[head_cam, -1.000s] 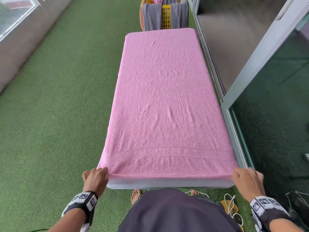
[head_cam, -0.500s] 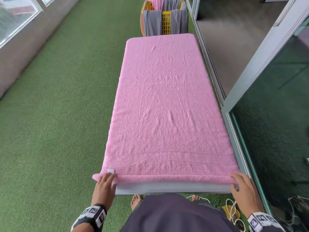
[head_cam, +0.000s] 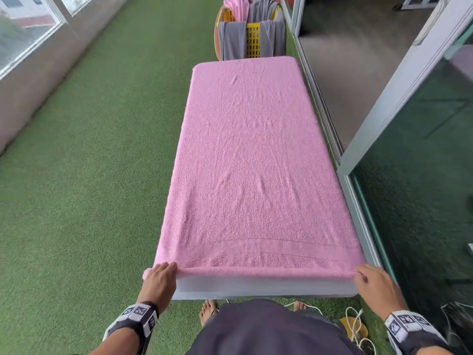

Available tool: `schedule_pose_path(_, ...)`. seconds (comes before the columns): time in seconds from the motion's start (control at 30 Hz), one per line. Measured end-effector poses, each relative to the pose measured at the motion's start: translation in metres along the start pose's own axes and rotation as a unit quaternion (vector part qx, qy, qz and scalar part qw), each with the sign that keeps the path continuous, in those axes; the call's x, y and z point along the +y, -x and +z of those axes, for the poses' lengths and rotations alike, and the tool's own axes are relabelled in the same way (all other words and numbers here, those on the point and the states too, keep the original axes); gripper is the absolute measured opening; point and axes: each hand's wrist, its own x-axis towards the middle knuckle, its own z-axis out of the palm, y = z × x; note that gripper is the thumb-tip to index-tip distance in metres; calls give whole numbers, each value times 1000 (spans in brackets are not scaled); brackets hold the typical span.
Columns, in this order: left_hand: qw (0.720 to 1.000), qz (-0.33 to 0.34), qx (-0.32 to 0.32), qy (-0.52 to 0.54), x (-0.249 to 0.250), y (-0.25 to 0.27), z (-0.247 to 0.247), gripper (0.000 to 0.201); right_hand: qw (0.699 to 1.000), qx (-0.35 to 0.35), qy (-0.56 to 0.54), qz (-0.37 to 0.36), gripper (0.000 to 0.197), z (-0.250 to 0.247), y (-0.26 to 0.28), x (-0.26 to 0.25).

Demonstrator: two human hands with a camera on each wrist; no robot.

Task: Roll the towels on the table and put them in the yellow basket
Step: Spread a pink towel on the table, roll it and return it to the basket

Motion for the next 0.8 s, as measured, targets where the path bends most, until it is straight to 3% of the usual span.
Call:
schedule_pose_path(0.07,999,-17,-35,10,-4,-2,-1,30,999,-37,38,9,41,-1,-4,1)
schedule_pose_path(0.13,998,-35,-59,2,-9,-3,-1,24,996,-63,52,17,32,2,-7,4)
schedule_pose_path(0.2,997,-54,-39,-32,-11,0,0,18,997,-28,66,-5,16,6,-5,8)
schedule_pose_path(0.27,996,-64,-9,-57,-7,3,1,28,994,23,107,-12,21,8,-3,9)
schedule_pose_path(0.33,998,-40,21,-41,0,7,3,30,994,61,83,-25,11,11,2,6)
schedule_pose_path(0.43,1000,-12,0,1,7,17,13,51,996,25,18,-85,20,30,17,4)
schedule_pose_path(0.5,1000,-1,-7,-5,7,26,17,57,993,11,47,-105,15,40,27,7)
schedule_pose_path(0.6,999,-21,16,-31,6,29,18,51,995,18,69,-64,39,42,30,10)
schedule_pose_path(0.8,999,-14,33,-31,3,18,14,36,999,33,18,-30,28,30,16,3)
